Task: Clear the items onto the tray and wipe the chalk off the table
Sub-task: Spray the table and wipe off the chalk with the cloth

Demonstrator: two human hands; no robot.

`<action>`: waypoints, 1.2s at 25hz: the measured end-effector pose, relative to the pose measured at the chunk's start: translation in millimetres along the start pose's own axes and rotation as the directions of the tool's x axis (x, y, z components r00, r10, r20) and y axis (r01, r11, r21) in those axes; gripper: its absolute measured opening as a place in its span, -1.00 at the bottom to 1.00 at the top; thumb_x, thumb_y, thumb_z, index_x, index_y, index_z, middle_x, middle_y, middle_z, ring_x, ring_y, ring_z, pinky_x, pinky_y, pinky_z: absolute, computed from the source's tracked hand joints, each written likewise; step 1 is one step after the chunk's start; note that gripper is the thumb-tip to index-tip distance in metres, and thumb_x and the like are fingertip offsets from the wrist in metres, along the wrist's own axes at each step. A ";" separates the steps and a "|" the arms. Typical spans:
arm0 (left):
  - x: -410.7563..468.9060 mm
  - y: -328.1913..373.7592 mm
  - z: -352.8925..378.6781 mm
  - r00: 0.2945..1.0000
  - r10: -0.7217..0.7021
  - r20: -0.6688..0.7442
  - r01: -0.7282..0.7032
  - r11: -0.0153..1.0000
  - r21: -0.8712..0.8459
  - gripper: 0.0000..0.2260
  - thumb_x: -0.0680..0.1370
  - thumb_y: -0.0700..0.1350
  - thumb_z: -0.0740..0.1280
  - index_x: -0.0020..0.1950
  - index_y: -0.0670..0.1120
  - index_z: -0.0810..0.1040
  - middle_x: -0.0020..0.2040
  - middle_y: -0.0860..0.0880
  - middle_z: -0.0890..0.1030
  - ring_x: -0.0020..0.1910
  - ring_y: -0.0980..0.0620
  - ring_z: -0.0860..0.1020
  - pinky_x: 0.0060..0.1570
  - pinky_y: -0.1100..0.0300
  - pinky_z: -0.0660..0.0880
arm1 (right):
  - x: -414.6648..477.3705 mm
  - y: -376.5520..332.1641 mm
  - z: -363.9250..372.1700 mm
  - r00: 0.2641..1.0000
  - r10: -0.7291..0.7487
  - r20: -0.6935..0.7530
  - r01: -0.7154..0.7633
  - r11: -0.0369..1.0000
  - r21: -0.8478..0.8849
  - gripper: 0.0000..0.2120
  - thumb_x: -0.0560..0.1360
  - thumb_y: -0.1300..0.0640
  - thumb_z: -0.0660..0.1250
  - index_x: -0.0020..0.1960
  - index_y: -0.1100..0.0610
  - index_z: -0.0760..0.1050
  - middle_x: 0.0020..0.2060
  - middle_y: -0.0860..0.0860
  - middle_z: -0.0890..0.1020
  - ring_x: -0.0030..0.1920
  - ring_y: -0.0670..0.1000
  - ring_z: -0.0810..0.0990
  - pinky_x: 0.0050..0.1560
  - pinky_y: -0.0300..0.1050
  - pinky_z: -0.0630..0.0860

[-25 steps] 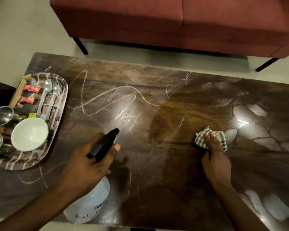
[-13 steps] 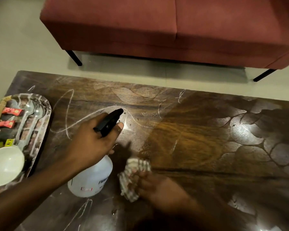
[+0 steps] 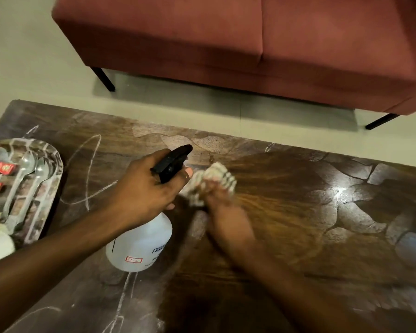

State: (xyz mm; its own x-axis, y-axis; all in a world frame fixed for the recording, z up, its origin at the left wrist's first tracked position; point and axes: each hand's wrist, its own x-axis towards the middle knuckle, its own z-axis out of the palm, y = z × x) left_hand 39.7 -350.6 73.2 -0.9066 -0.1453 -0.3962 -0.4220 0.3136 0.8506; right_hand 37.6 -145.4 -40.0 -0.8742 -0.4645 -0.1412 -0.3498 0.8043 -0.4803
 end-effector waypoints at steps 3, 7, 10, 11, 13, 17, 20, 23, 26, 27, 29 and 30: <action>9.4 4.6 -9.3 1.000 0.021 -0.017 -0.021 1.000 -0.011 -0.62 0.58 0.14 0.47 0.40 0.19 0.60 0.09 -0.04 0.73 -0.13 -0.03 0.78 -0.19 -0.04 0.76 | -24.5 -43.9 28.0 0.749 -0.581 0.318 0.616 0.788 -0.013 -0.67 0.51 0.15 0.36 0.26 0.13 0.65 0.26 0.16 0.65 0.29 0.19 0.49 0.27 0.13 0.54; 6.1 2.4 -24.7 0.999 0.049 -0.022 -0.049 0.999 0.010 -0.67 0.60 0.07 0.43 0.37 0.19 0.59 0.08 0.02 0.72 -0.09 0.08 0.75 -0.28 0.37 0.65 | 49.1 57.4 -38.0 0.997 -0.061 0.041 0.066 0.989 -0.134 -0.37 0.56 0.28 0.33 0.59 -0.03 0.35 0.54 0.10 0.47 0.41 0.21 0.52 0.41 0.18 0.54; -5.4 -6.8 -36.5 1.000 0.024 -0.016 -0.025 1.000 -0.018 -0.63 0.52 0.19 0.43 0.30 0.16 0.63 0.06 0.01 0.72 -0.09 0.03 0.76 -0.18 0.14 0.75 | 85.9 147.8 -102.2 0.817 0.541 -0.199 -0.553 0.833 -0.008 -0.38 0.54 0.27 0.21 0.59 0.06 0.36 0.49 0.20 0.51 0.35 0.29 0.58 0.38 0.22 0.54; -9.6 -10.6 -38.8 1.000 0.007 -0.012 -0.007 1.000 -0.028 -0.62 0.48 0.24 0.42 0.27 0.20 0.63 0.07 0.02 0.71 -0.10 0.03 0.77 -0.15 0.00 0.76 | 91.7 152.8 -104.9 0.744 0.623 -0.241 -0.632 0.774 0.048 -0.41 0.53 0.26 0.21 0.56 0.14 0.39 0.48 0.22 0.51 0.39 0.29 0.56 0.40 0.22 0.52; -15.2 -15.7 -41.0 0.999 -0.027 -0.017 0.026 0.997 -0.068 -0.64 0.40 0.28 0.41 0.18 0.32 0.60 0.10 0.02 0.70 -0.08 0.07 0.76 -0.15 -0.06 0.76 | 101.8 109.7 -75.8 0.717 0.636 -0.287 -0.649 0.758 0.059 -0.46 0.59 0.30 0.22 0.57 0.20 0.37 0.52 0.22 0.45 0.42 0.26 0.54 0.38 0.16 0.54; -20.6 -17.2 -43.9 0.999 -0.034 -0.025 0.031 0.994 -0.107 -0.57 0.38 0.24 0.42 0.25 0.28 0.60 0.11 0.07 0.71 -0.06 0.13 0.75 -0.24 0.16 0.74 | 116.0 -43.4 14.1 0.993 0.113 -0.018 -0.113 0.994 0.017 -0.31 0.53 0.43 0.29 0.62 0.09 0.34 0.63 0.14 0.31 0.54 0.17 0.41 0.47 0.08 0.49; -25.0 -13.5 -50.1 0.998 -0.031 -0.060 0.026 0.996 -0.088 -0.48 0.38 0.21 0.42 0.35 0.23 0.60 0.04 0.10 0.76 -0.12 0.15 0.77 -0.28 0.23 0.71 | 114.4 -77.0 23.9 0.851 -0.463 0.247 0.454 0.886 0.093 -0.54 0.60 0.24 0.37 0.49 0.10 0.52 0.51 0.16 0.49 0.50 0.21 0.46 0.51 0.08 0.42; -32.2 -13.9 -60.8 0.997 -0.017 -0.071 0.010 0.996 -0.093 -0.64 0.39 0.20 0.43 0.19 0.32 0.61 0.02 0.05 0.76 -0.09 0.15 0.76 -0.31 0.30 0.67 | 126.2 -18.9 -14.0 0.936 -0.274 0.220 0.291 0.956 -0.045 -0.43 0.66 0.23 0.25 0.61 -0.13 0.32 0.68 -0.04 0.24 0.62 0.09 0.31 0.63 0.04 0.17; -41.6 -13.9 -69.0 0.998 -0.013 -0.068 0.007 0.996 -0.090 -0.78 0.49 0.09 0.44 0.13 0.26 0.61 0.00 0.03 0.74 -0.14 0.20 0.74 -0.35 0.42 0.60 | 123.7 38.5 -48.5 0.926 0.360 -0.111 -0.356 0.933 0.056 -0.32 0.60 0.37 0.19 0.66 -0.04 0.28 0.69 0.03 0.21 0.64 0.13 0.29 0.65 0.00 0.16; -45.1 -16.3 -69.5 0.997 -0.019 -0.079 0.011 0.995 -0.099 -0.80 0.51 0.08 0.44 0.11 0.27 0.61 -0.01 0.04 0.74 -0.16 0.21 0.74 -0.34 0.43 0.60 | 117.7 33.5 -46.3 0.882 0.435 -0.181 -0.426 0.900 0.088 -0.29 0.58 0.41 0.18 0.67 0.01 0.27 0.69 0.06 0.21 0.67 0.13 0.22 0.67 0.02 0.13; -55.1 -22.0 -71.0 0.994 -0.056 -0.089 0.045 0.991 -0.125 -0.77 0.44 0.17 0.45 0.09 0.31 0.62 0.00 0.03 0.73 -0.12 0.14 0.76 -0.26 0.27 0.70 | 92.7 -6.4 -15.3 0.929 0.333 -0.160 -0.325 0.943 0.077 -0.30 0.58 0.39 0.19 0.68 0.01 0.25 0.69 0.07 0.20 0.70 0.11 0.12 0.68 0.07 0.11; -63.1 -25.3 -71.9 0.993 -0.085 -0.078 0.075 0.989 -0.124 -0.71 0.40 0.24 0.45 0.11 0.30 0.63 0.01 0.02 0.74 -0.08 0.08 0.77 -0.22 0.14 0.74 | 70.2 -29.5 6.7 0.976 0.194 -0.095 -0.189 0.980 0.061 -0.33 0.61 0.33 0.22 0.67 -0.01 0.26 0.69 0.06 0.20 0.70 0.10 0.11 0.68 0.10 0.11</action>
State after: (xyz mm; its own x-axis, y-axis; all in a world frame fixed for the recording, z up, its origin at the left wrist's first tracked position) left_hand 107.6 -416.8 101.5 -0.8646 -0.2445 -0.4390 -0.4857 0.1828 0.8548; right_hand -11.2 -204.2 -41.5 -0.9535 -0.2622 -0.1487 -0.1571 0.8533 -0.4972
